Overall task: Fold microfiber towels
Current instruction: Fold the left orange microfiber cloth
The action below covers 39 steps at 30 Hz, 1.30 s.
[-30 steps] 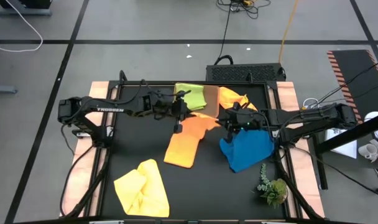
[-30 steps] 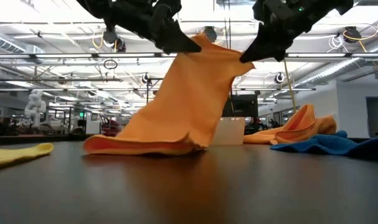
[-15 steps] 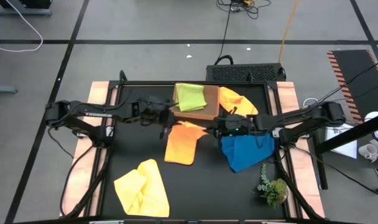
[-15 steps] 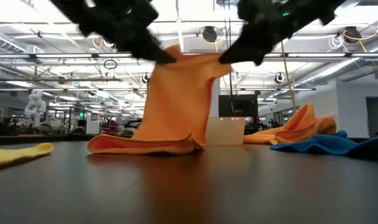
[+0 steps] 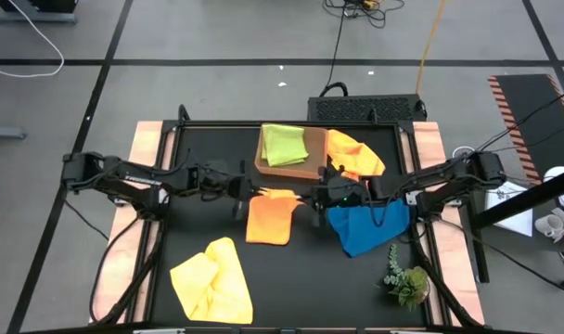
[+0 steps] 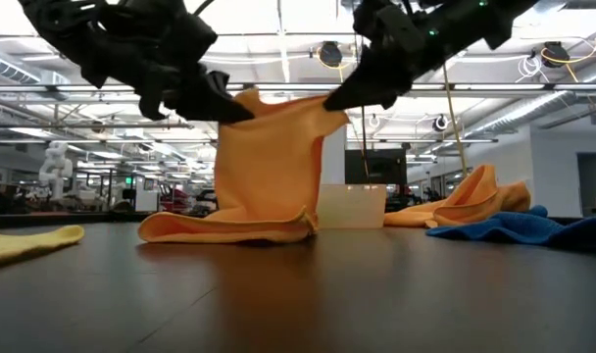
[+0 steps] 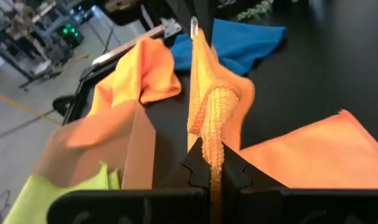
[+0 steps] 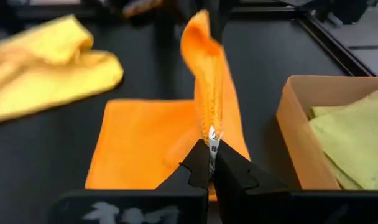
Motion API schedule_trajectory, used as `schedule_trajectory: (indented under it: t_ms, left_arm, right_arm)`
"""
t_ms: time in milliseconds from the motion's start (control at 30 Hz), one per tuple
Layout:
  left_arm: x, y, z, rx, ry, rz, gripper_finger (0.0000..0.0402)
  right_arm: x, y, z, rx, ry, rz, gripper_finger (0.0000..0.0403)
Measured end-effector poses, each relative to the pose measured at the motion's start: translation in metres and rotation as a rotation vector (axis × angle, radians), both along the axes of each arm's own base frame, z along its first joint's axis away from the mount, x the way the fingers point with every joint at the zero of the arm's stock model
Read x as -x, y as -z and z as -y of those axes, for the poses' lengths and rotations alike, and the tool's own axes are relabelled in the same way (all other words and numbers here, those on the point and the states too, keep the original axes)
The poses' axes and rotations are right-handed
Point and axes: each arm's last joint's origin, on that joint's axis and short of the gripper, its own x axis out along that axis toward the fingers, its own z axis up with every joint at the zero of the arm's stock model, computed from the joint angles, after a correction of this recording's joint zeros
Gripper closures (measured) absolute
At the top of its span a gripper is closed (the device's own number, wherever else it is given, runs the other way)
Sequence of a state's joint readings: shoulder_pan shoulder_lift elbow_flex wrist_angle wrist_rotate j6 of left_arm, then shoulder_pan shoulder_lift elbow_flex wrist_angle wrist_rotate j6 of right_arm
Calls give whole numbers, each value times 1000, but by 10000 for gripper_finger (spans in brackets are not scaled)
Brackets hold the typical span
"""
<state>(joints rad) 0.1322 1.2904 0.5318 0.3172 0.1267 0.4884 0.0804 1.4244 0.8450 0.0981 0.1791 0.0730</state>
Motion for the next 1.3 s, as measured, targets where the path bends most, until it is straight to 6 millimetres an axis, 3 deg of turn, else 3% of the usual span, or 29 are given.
schedule_trajectory:
  t_ms: [333,533,733,1000,1100,1300]
  left_arm:
    - [19,33,35,-57,66,-40,401]
    - [25,51,51,-32,106,-128,379]
    - [19,56,66,54,125,-111,343]
    - [6,43,77,23,101,-13,303]
    - [1,35,77,-14,94,48,318]
    - [-8,23,75,-127,120,95,393]
  right_arm:
    - [-25,44,-17,0,-139,-76,401]
    - [-30,69,-23,-83,-247,-127,374]
    - [-31,65,-22,-85,-234,-103,340]
    - [-32,57,-15,-68,-192,-67,294]
    - [-34,54,-17,-73,-203,-30,280]
    - [-38,46,-15,-175,-279,54,240]
